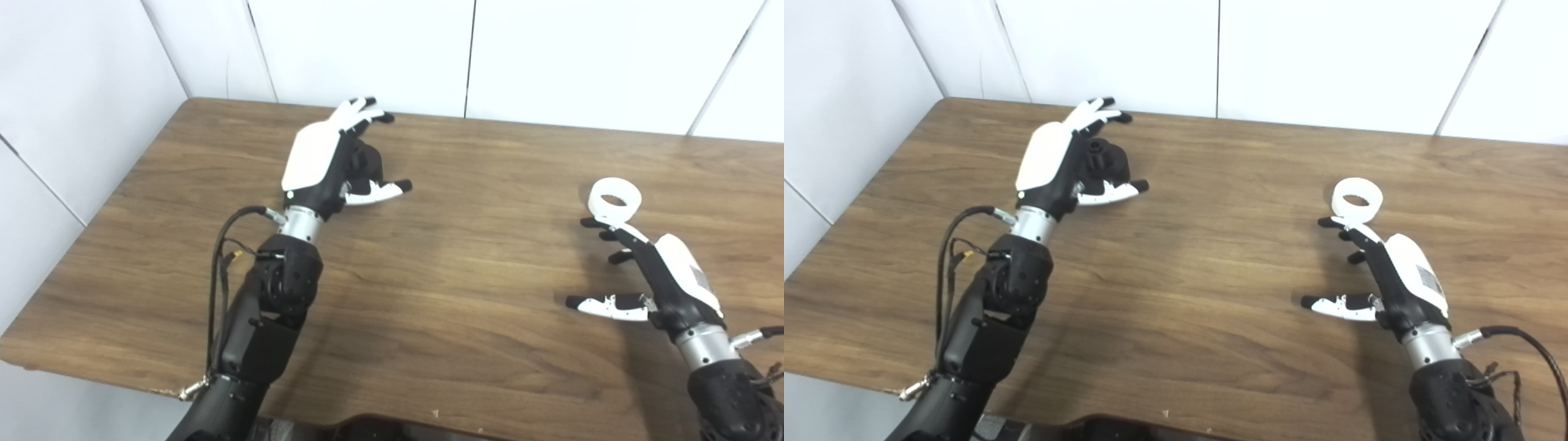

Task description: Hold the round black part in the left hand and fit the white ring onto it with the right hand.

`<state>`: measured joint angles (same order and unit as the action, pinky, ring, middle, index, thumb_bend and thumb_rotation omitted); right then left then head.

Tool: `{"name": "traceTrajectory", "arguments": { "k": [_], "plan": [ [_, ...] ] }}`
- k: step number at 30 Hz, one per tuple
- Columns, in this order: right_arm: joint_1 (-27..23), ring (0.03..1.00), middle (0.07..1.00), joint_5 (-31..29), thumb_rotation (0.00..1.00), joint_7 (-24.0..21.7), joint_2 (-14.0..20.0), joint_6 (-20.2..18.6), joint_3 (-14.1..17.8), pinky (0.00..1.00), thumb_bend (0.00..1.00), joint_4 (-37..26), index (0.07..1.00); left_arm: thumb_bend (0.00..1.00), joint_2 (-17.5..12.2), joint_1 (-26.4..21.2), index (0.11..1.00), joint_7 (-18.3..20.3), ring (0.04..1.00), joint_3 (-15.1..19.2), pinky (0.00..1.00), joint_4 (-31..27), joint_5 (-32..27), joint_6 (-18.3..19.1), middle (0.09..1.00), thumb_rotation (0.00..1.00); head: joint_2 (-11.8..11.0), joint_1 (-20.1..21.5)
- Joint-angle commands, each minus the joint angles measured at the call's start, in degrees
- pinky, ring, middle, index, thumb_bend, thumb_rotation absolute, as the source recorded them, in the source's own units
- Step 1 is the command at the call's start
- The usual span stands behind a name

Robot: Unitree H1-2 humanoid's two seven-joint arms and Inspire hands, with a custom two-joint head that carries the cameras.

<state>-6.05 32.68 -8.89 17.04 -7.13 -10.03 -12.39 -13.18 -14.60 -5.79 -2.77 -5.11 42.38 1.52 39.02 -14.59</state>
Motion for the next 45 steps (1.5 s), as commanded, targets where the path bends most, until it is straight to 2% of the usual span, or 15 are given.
{"name": "traceTrajectory", "arguments": {
  "k": [1, 8, 19, 21, 23, 32, 36, 41, 45],
  "plan": [
    [-2.07, 0.827, 0.875, -0.15, 0.14, 1.15, 0.02, 2.20, 0.15, 0.66, 0.77, -0.46, 0.819, 0.82, -1.65, -3.53, 0.765, -1.95, 0.975, 0.74, 0.92, -1.13, 1.97, 0.55, 0.953, 0.34, 0.03, -0.06],
    [-1.93, 0.833, 0.876, -0.27, 0.13, 0.93, 0.00, 1.75, 0.33, 0.67, 0.77, -0.74, 0.820, 0.81, -2.65, -4.98, 0.788, -2.44, 0.999, 1.54, 0.96, 0.06, 1.94, 1.93, 0.984, 0.32, 0.10, -0.09],
    [-1.69, 0.831, 0.875, -0.14, 0.13, 0.97, 0.09, 1.54, 0.49, 0.67, 0.77, -0.99, 0.822, 0.84, -6.31, -6.74, 0.834, -1.58, 1.000, 1.91, 1.00, 4.72, 3.10, 5.33, 1.000, 0.40, 0.15, -0.13],
    [-1.65, 0.824, 0.874, -0.29, 0.12, 0.97, 0.03, 1.50, 0.56, 0.66, 0.77, -1.05, 0.822, 0.87, -6.78, -6.86, 0.842, -1.97, 1.000, 1.90, 1.00, 6.46, 2.83, 5.58, 1.000, 0.32, 0.18, -0.09],
    [-1.67, 0.823, 0.873, -0.31, 0.12, 1.00, 0.07, 1.64, 0.58, 0.66, 0.77, -1.03, 0.821, 0.88, -7.13, -6.95, 0.850, -2.04, 1.000, 1.72, 1.00, 7.66, 3.00, 6.11, 1.000, 0.29, 0.24, -0.03],
    [-1.81, 0.820, 0.874, -0.42, 0.15, 0.95, 0.45, 2.17, 0.61, 0.66, 0.76, -0.87, 0.823, 0.96, -8.15, -7.33, 0.866, -1.28, 1.000, 0.39, 0.98, 11.82, 3.07, 9.15, 1.000, 0.35, 0.42, -0.01],
    [-1.88, 0.817, 0.874, -0.31, 0.14, 0.90, 0.52, 2.08, 0.62, 0.65, 0.76, -0.83, 0.823, 1.00, -8.71, -7.78, 0.882, 0.45, 1.000, -0.65, 1.00, 12.74, 2.83, 10.60, 1.000, 0.42, 0.45, 0.10],
    [-1.87, 0.819, 0.876, -0.09, 0.14, 0.55, 0.68, 1.63, 0.67, 0.65, 0.76, -1.40, 0.825, 1.00, -9.23, -8.63, 0.887, 1.75, 1.000, -1.81, 1.00, 14.41, 2.76, 11.86, 1.000, 0.48, 0.55, 0.28],
    [-1.85, 0.823, 0.877, 0.29, 0.14, 0.56, 0.79, 1.52, 0.64, 0.66, 0.76, -1.58, 0.826, 1.00, -9.50, -9.40, 0.876, 1.56, 1.000, -2.69, 1.00, 16.57, 2.51, 11.82, 1.000, 0.47, 0.60, 0.54]
  ]
}}
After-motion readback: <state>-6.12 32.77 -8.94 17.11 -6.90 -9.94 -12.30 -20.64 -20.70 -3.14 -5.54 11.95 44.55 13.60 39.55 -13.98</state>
